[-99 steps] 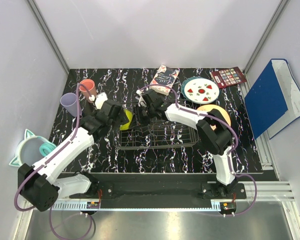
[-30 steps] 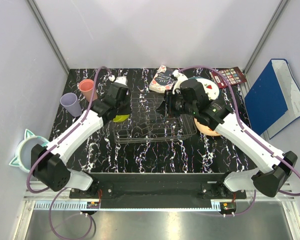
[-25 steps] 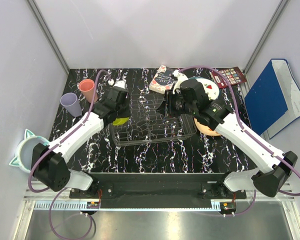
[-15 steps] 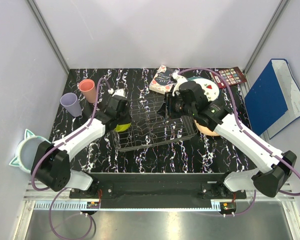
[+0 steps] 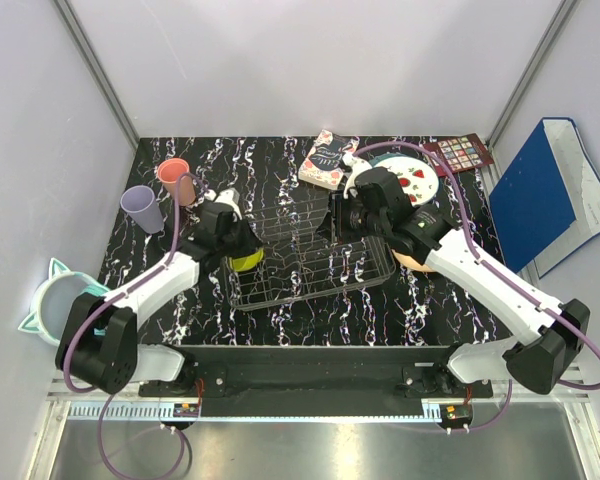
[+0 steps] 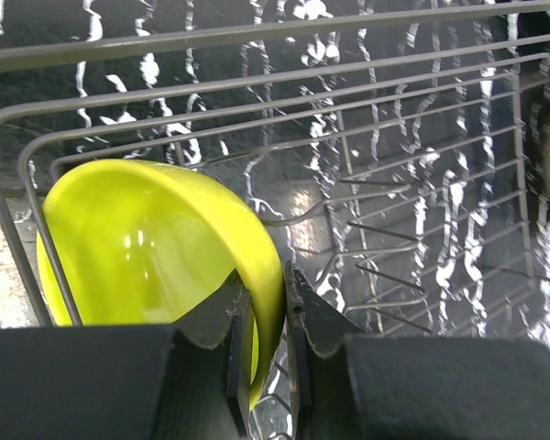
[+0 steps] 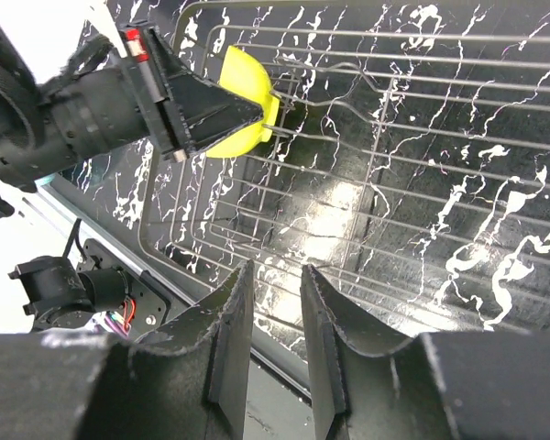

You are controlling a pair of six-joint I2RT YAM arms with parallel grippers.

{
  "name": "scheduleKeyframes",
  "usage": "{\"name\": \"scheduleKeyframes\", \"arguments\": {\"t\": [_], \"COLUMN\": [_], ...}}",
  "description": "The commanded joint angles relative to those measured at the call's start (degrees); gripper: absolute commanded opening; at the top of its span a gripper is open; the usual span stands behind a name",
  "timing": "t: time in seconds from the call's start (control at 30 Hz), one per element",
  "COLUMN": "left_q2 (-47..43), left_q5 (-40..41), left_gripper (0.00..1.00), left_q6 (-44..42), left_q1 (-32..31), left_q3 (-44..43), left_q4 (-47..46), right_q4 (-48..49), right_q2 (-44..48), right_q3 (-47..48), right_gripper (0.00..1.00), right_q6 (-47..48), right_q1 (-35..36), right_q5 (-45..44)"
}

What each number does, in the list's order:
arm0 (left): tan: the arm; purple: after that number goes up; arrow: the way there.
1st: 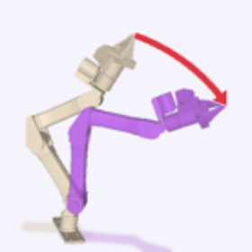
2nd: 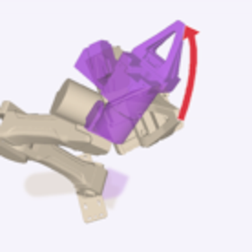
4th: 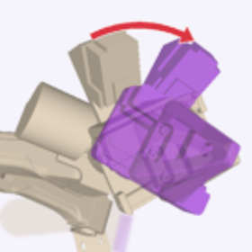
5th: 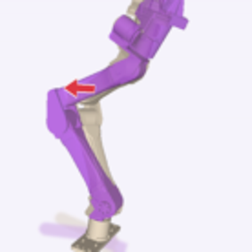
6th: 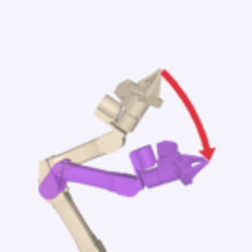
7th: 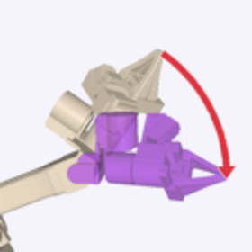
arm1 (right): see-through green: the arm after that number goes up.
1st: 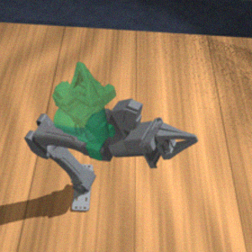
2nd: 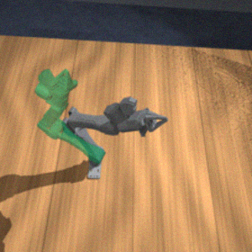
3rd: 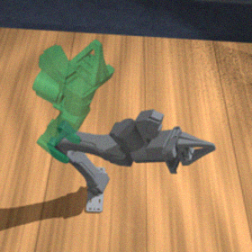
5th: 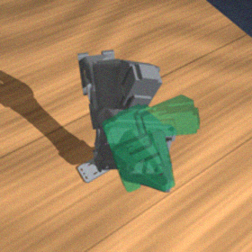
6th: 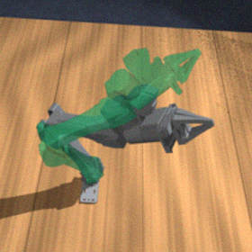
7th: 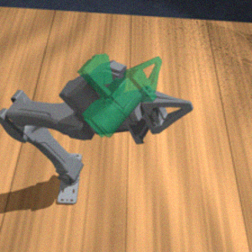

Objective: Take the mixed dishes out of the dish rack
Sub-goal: Pick up the bowl from the dish rack.

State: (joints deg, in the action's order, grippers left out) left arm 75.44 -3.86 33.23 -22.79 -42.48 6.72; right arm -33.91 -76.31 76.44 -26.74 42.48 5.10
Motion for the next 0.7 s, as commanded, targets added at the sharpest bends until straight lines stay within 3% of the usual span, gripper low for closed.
{"name": "scheduleKeyframes", "arguments": {"t": [0.0, 0.23, 0.67], "left_q2": [-3.5, -0.2, 0.0], "left_q5": [-13.4, -29.1, -33.9], "left_gripper": [0.0, 0.0, 0.0], "left_q6": [-4.8, -6.7, -1.9], "left_q1": [2.0, 5.0, 8.0], "left_q3": [0.1, -1.8, -2.8], "left_q4": [-5.5, -4.7, -9.6], "right_q4": [2.2, 3.3, 3.7], "right_q2": [-0.5, -0.8, -0.9], "right_q3": [-0.3, -1.1, -1.9], "right_gripper": [0.35, 0.35, 0.35], "right_q6": [0.6, 0.3, 0.6], "right_q1": [-0.2, -0.2, -0.2], "right_q5": [-0.3, 0.3, -0.2]}}
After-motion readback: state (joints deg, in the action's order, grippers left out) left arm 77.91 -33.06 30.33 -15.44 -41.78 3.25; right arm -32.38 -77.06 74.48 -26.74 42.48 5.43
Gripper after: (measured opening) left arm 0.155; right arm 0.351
